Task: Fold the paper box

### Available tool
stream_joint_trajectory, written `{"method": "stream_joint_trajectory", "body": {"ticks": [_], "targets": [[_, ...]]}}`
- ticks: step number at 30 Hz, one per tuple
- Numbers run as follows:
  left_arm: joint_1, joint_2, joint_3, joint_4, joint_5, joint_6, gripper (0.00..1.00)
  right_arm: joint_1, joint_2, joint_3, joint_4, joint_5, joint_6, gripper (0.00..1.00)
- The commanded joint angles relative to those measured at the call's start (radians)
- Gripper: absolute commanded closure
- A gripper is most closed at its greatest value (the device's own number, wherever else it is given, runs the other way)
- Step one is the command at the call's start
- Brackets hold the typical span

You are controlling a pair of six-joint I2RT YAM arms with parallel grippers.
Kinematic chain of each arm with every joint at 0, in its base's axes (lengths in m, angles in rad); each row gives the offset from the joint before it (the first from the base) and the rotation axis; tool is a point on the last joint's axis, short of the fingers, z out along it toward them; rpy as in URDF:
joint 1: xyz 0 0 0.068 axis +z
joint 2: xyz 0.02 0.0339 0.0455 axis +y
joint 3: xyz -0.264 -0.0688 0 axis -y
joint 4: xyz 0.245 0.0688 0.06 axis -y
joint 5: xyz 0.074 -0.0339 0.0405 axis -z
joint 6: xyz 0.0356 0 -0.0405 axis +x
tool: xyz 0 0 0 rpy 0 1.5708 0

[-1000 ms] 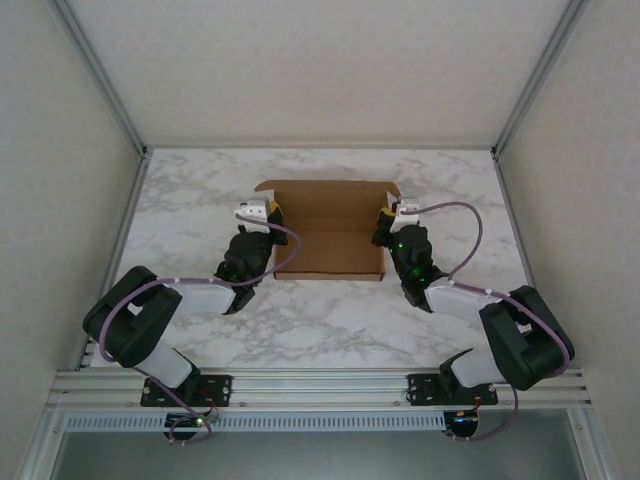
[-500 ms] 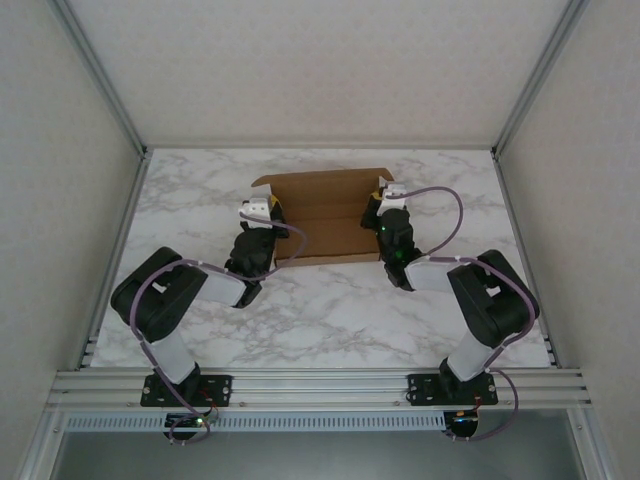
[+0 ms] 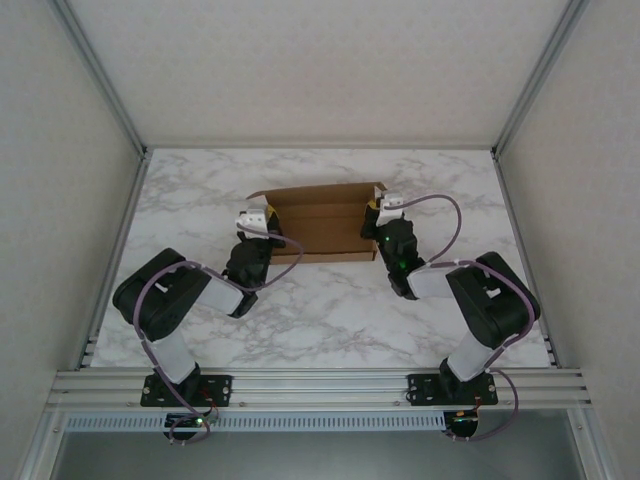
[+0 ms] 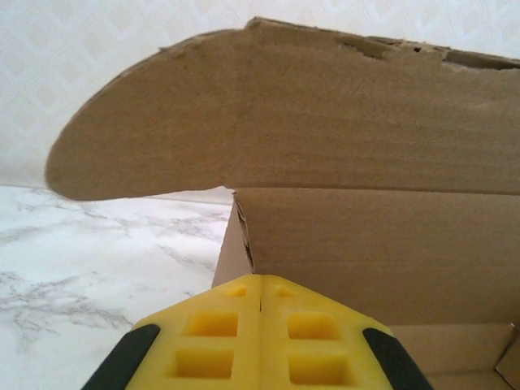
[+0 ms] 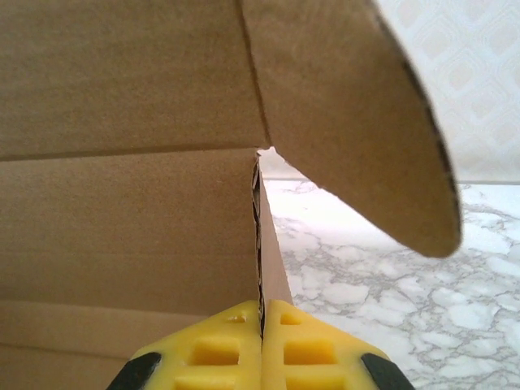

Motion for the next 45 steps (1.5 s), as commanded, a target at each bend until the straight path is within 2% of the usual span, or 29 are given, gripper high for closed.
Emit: {"method": "stream_joint_trajectory", "body": {"ticks": [1,8,14,17,23,28,34,41,45], "targets": [[-0.044,0.013,-0.032,0.001,0.05,-0.012,1.0,0.016,-0.011,-0.057,-0.01,-0.086,0.007,0.96],[-0.053,-0.027,-0.092,-0.026,-0.008,-0.043,1.0,0.018,-0.037,-0.118,-0.013,-0.08,0.071,0.95],[-0.055,-0.041,-0.1,-0.11,0.008,-0.068,1.0,0.018,-0.063,-0.149,-0.044,-0.081,0.105,0.94],[-0.056,-0.035,-0.123,-0.104,-0.038,-0.087,1.0,0.018,-0.069,-0.149,-0.075,-0.095,0.118,0.91],[-0.057,-0.03,-0.149,-0.114,-0.076,-0.076,1.0,0.021,-0.08,-0.15,-0.11,-0.1,0.142,0.81],[-0.057,-0.023,-0.147,-0.128,-0.085,-0.056,1.0,0.021,-0.126,-0.19,-0.133,-0.094,0.136,0.59],[-0.057,-0.023,-0.127,-0.162,-0.099,-0.045,1.0,0.023,-0.216,-0.217,-0.246,-0.138,0.111,0.46],[-0.055,-0.013,-0.102,-0.189,-0.109,-0.048,1.0,0.023,-0.391,-0.254,-0.468,-0.2,0.149,0.43],[-0.055,-0.011,-0.105,-0.191,-0.112,-0.043,1.0,0.025,-0.56,-0.276,-0.657,-0.289,0.222,0.44]]}}
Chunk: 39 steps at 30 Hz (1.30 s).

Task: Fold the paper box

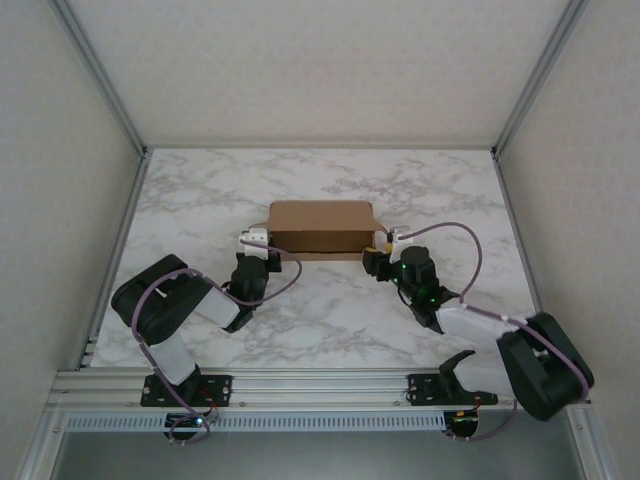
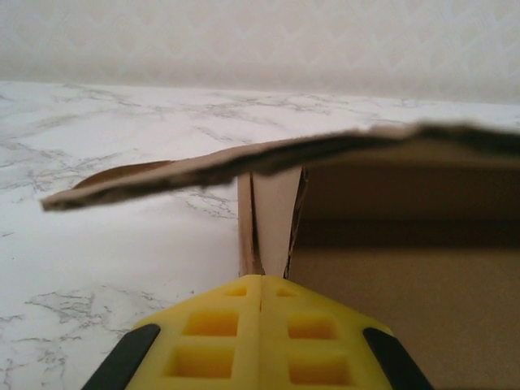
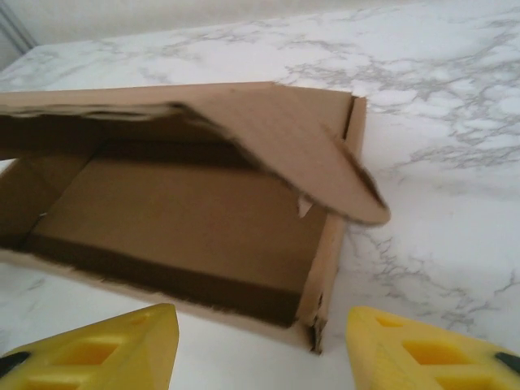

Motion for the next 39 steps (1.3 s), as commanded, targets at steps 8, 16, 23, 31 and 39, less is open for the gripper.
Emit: {"method": "stream_joint_trajectory", "body": {"ticks": [8,16,23,31,39], "targets": [[-0.009,0.012,0.013,-0.026,-0.003,0.018,1.0,0.011,-0.593,0.022,-0.644,-0.166,0.277,0.63],[-0.009,0.017,0.018,-0.054,0.018,0.026,1.0,-0.006,-0.386,0.451,-0.905,-0.124,0.2,0.79],[-0.009,0.033,0.014,-0.053,0.027,0.015,1.0,-0.003,0.158,0.901,-1.044,-0.184,0.223,0.81],[-0.069,-0.12,0.029,-0.278,-0.023,-0.03,0.38,-0.004,0.431,1.013,-1.077,-0.189,0.248,0.8],[-0.135,-0.331,-0.028,-0.56,0.121,-0.26,0.36,-0.002,0.475,0.947,-1.037,-0.166,0.241,0.75]]}}
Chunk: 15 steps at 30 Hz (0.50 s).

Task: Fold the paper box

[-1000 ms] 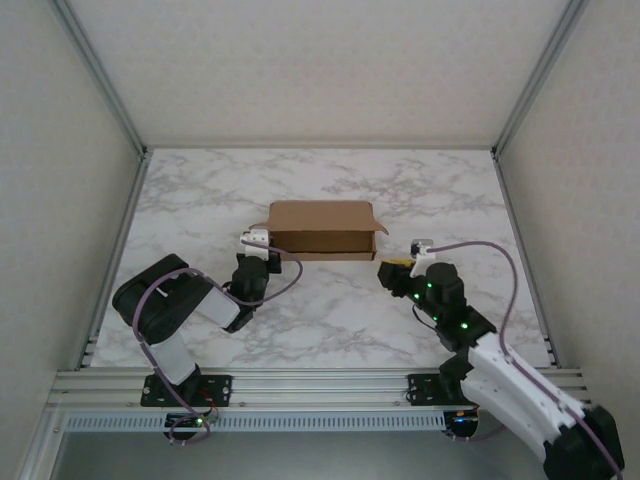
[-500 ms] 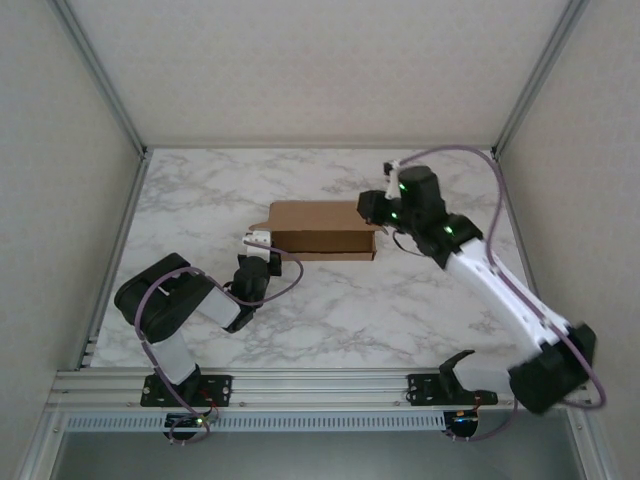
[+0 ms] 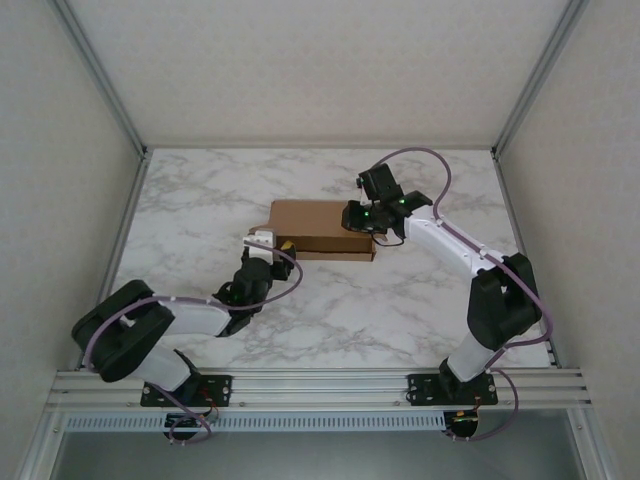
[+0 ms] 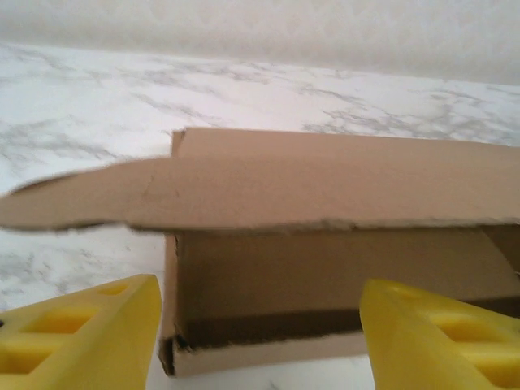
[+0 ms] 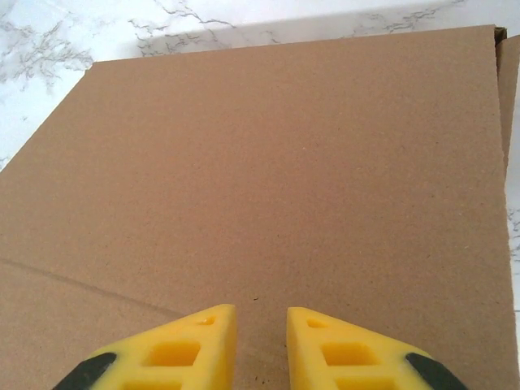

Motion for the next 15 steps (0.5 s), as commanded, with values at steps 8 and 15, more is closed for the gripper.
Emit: {"method": "stream_joint_trajectory", "body": {"ticks": [8,15], "targets": [[-0.208,-0.253,-0.016,-0.457,0.074,-0.117,0.38,-0.002,0.041,-0.073,0.018,0.02,-0.016,0.67],[-0.243,-0.359,0.131,-0.729,0.271,-0.177,0.39,-0.002,0.068,-0.103,0.02,0.058,-0.027,0.64]]}}
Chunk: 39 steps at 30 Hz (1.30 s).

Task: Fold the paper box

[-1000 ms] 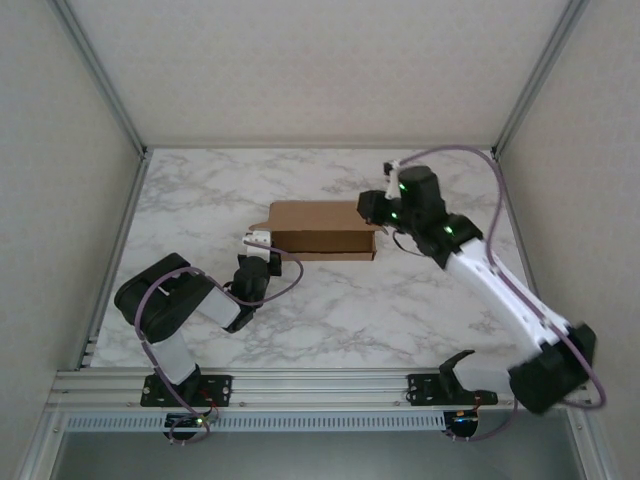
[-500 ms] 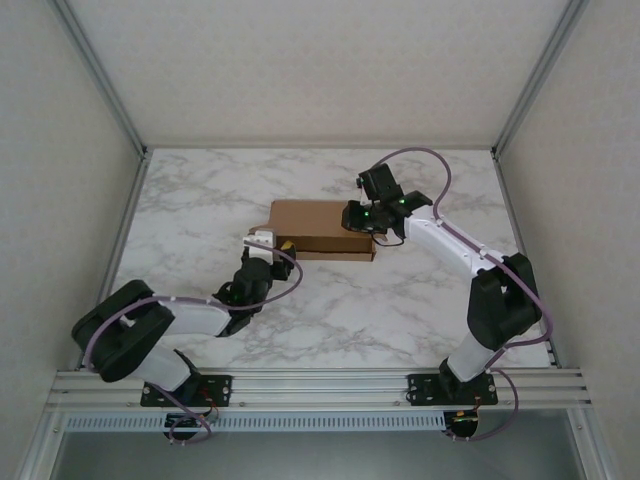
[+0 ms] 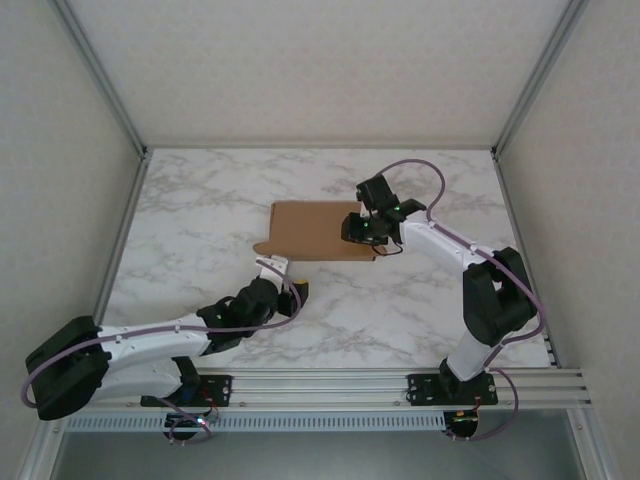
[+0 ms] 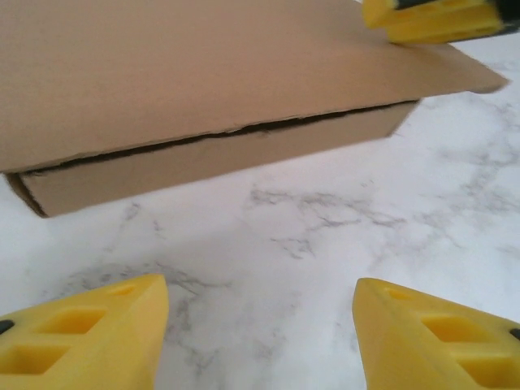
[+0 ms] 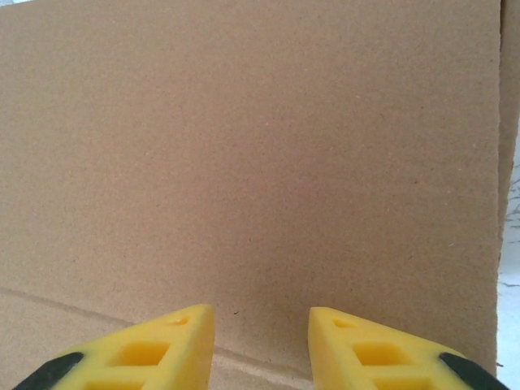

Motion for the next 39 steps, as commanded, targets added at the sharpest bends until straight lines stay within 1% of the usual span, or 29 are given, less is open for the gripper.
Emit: {"method": "stream_joint_trajectory", "body": {"ticks": [1,3,5,7,8,11,13,15,18,21,24,26,29,30,32,35,37,39], "targets": [[-0.023,-0.033,0.135,-0.17,0.152,-0.006,0.4,-0.001,0.044,-0.03,-0.004,0.059,-0.017,0.64],[-0.022,-0.005,0.252,-0.246,0.18,0.042,0.4,-0.001,0.063,-0.044,0.001,0.082,-0.018,0.64],[-0.015,0.024,0.366,-0.302,0.166,0.073,0.41,-0.001,0.08,-0.055,0.006,0.084,-0.017,0.65],[0.027,0.05,0.451,-0.322,0.155,0.081,0.42,0.0,0.097,-0.063,0.009,0.084,-0.018,0.65],[0.075,0.068,0.491,-0.333,0.168,0.073,0.43,-0.001,0.104,-0.07,0.014,0.083,-0.017,0.65],[0.244,0.123,0.568,-0.353,0.232,0.04,0.39,-0.001,0.13,-0.087,0.033,0.052,-0.006,0.65],[0.333,0.155,0.583,-0.337,0.235,0.026,0.33,-0.001,0.129,-0.094,0.043,0.02,-0.01,0.65],[0.423,0.215,0.604,-0.342,0.224,0.0,0.29,-0.001,0.087,-0.099,0.068,-0.034,-0.02,0.64],[0.532,0.324,0.615,-0.341,0.267,-0.047,0.29,-0.006,-0.007,-0.09,0.088,-0.069,-0.03,0.61],[0.604,0.45,0.615,-0.315,0.293,-0.062,0.27,-0.026,-0.064,-0.054,0.083,-0.088,-0.045,0.54],[0.651,0.562,0.638,-0.314,0.315,-0.063,0.27,-0.051,-0.075,-0.03,0.082,-0.075,-0.074,0.46],[0.677,0.606,0.627,-0.264,0.374,-0.072,0.27,-0.081,-0.062,-0.03,0.097,-0.075,-0.088,0.41],[0.693,0.66,0.64,-0.224,0.456,-0.053,0.29,-0.137,-0.044,-0.054,0.153,-0.11,-0.078,0.37],[0.693,0.673,0.649,-0.226,0.463,-0.047,0.3,-0.151,-0.043,-0.065,0.176,-0.123,-0.08,0.36],[0.696,0.691,0.659,-0.222,0.51,-0.03,0.33,-0.182,-0.038,-0.083,0.204,-0.135,-0.075,0.34],[0.698,0.676,0.654,-0.239,0.493,-0.022,0.36,-0.224,-0.031,-0.111,0.252,-0.163,-0.06,0.3],[0.702,0.652,0.639,-0.238,0.475,-0.019,0.38,-0.249,-0.01,-0.115,0.278,-0.218,-0.05,0.29],[0.709,0.632,0.629,-0.235,0.472,-0.021,0.41,-0.26,0.015,-0.106,0.27,-0.227,-0.047,0.28]]}}
